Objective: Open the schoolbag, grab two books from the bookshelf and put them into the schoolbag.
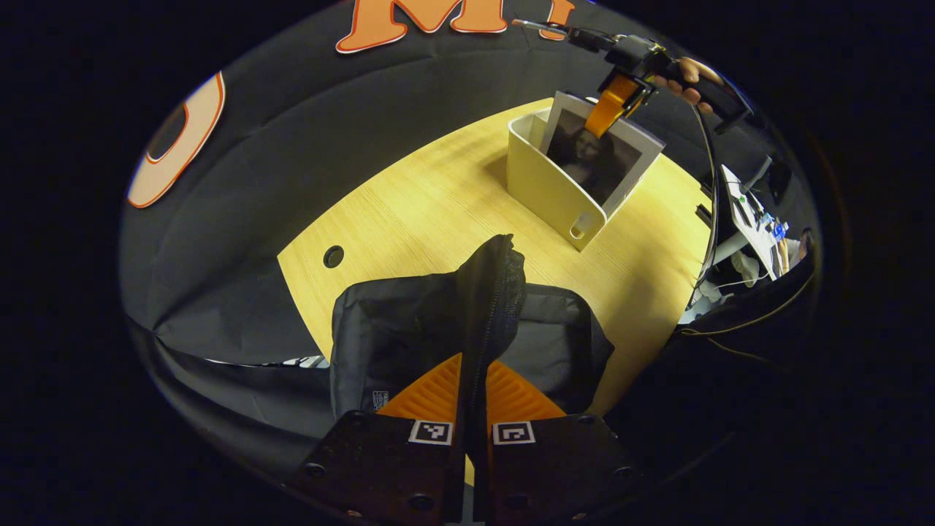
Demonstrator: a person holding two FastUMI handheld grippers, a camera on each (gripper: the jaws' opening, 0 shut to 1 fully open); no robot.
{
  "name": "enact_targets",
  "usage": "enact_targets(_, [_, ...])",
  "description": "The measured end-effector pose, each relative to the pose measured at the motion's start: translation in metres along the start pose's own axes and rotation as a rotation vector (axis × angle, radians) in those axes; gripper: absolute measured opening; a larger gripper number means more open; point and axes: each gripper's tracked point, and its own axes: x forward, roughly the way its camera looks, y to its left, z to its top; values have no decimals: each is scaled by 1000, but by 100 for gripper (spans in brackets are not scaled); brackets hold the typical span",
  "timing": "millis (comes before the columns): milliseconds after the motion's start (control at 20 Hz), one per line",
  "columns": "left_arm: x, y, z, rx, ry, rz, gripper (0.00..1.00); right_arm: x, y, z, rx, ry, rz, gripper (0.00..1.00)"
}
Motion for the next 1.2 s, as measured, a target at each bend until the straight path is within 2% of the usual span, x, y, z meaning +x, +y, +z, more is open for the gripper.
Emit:
enact_targets(400, [6, -3, 4, 5, -42, -40, 6, -79, -15, -18, 124, -141, 69, 32])
enact_targets(450, [7, -2, 3, 14, -46, -42, 6, -87, -16, -22, 141, -156, 77, 41])
enact_targets(500, [10, 1, -3, 20, -49, -45, 6, -94, -14, -28, 151, -172, 91, 33])
enact_targets(600, [10, 3, 1, 37, -61, -50, 6, -106, -16, -38, 167, -213, 97, 31])
enact_targets(750, [10, 3, 1, 51, -72, -62, 6, -106, -5, -67, 214, -223, 134, 29])
enact_targets(1050, [9, -1, 7, 68, -100, -75, 6, -78, 49, -125, 323, -188, 334, 28])
enact_targets(1200, [7, -3, 9, 72, -105, -69, 6, -60, 72, -144, 350, -164, 397, 28])
